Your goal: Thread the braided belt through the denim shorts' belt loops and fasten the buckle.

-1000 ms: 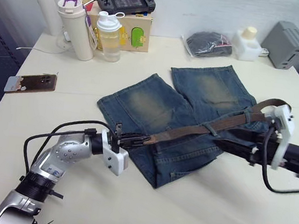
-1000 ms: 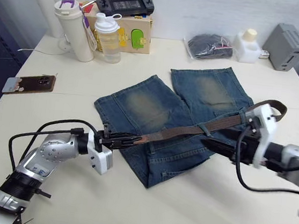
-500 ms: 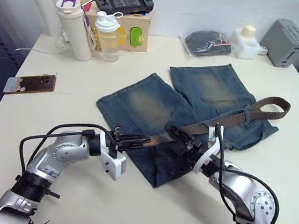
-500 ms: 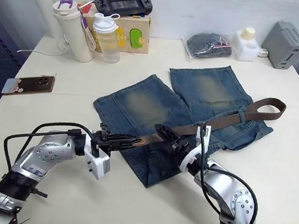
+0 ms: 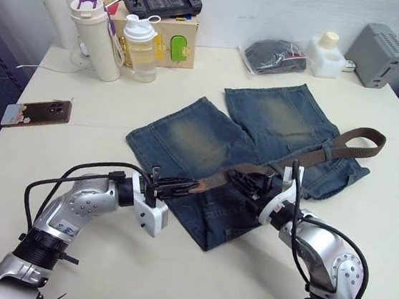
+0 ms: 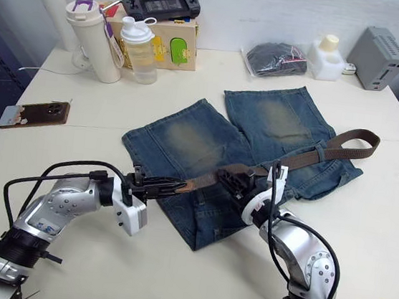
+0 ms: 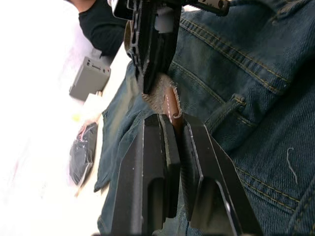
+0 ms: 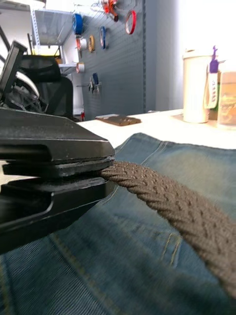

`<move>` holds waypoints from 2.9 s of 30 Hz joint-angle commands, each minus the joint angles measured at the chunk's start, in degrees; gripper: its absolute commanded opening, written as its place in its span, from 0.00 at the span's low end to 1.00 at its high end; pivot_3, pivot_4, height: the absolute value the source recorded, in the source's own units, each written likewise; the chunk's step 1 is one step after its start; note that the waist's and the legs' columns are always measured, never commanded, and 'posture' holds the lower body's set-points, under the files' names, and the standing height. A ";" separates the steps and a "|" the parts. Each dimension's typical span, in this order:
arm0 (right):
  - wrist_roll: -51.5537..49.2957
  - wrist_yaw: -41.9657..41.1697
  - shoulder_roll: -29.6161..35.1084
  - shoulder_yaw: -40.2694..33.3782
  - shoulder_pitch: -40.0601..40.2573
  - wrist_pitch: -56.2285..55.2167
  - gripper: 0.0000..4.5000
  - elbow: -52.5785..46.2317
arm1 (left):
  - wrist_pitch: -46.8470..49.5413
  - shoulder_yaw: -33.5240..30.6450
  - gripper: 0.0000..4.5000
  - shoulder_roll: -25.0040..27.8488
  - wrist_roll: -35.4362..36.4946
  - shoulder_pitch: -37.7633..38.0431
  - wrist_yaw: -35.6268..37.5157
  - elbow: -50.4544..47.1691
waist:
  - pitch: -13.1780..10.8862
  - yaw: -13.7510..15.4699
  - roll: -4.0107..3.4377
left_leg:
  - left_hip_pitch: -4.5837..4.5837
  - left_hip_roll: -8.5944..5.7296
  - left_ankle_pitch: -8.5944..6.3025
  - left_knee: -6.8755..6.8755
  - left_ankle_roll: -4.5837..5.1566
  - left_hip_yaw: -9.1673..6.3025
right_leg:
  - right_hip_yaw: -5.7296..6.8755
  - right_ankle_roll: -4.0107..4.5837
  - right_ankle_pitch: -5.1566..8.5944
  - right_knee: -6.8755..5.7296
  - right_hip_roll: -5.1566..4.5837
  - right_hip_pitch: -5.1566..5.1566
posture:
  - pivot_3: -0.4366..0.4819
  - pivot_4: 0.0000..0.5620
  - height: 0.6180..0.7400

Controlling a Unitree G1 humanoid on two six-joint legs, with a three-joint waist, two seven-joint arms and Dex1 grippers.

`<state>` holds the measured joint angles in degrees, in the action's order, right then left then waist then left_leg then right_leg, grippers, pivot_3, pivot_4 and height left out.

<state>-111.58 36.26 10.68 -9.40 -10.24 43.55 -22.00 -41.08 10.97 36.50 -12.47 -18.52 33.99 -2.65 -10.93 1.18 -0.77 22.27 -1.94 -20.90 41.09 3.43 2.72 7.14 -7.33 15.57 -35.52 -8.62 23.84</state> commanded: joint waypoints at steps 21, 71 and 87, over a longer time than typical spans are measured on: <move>20.94 -21.75 12.04 0.11 -2.87 0.03 0.00 5.91 | 39.53 -8.62 0.58 1.32 28.42 19.87 8.20 -22.31 | 0.00 -0.07 -0.03 | 0.01 0.08 -0.01 0.02 -0.01 0.05 | -0.51 0.03 0.02 0.12 0.02 -0.04 | 0.48 0.27 0.56; 33.66 -20.29 -0.45 8.20 -1.59 12.48 0.00 4.52 | 4.93 -1.88 0.04 -1.29 -0.81 11.21 -1.19 -0.14 | 0.14 -1.20 0.07 | -0.16 0.17 -0.14 -0.08 -0.15 0.14 | -0.13 0.12 0.07 0.00 0.04 -0.02 | 0.48 0.27 0.56; 24.22 -25.59 14.93 0.55 -1.65 14.82 0.86 -6.32 | 3.57 -1.66 0.00 -0.88 -1.22 10.89 -2.07 0.63 | 0.09 -1.05 -0.03 | -0.06 0.16 -0.18 -0.02 -0.09 0.16 | -0.27 0.12 0.06 0.01 -0.02 0.05 | 0.48 0.27 0.56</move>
<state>-87.08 15.27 21.43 -8.30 -12.48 56.38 -23.44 -36.83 9.49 35.16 -14.10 -7.58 32.28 -1.57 -10.83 0.13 -0.80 22.21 -1.77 -21.08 41.07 3.34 2.88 6.86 -7.21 15.63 -35.48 -8.66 23.88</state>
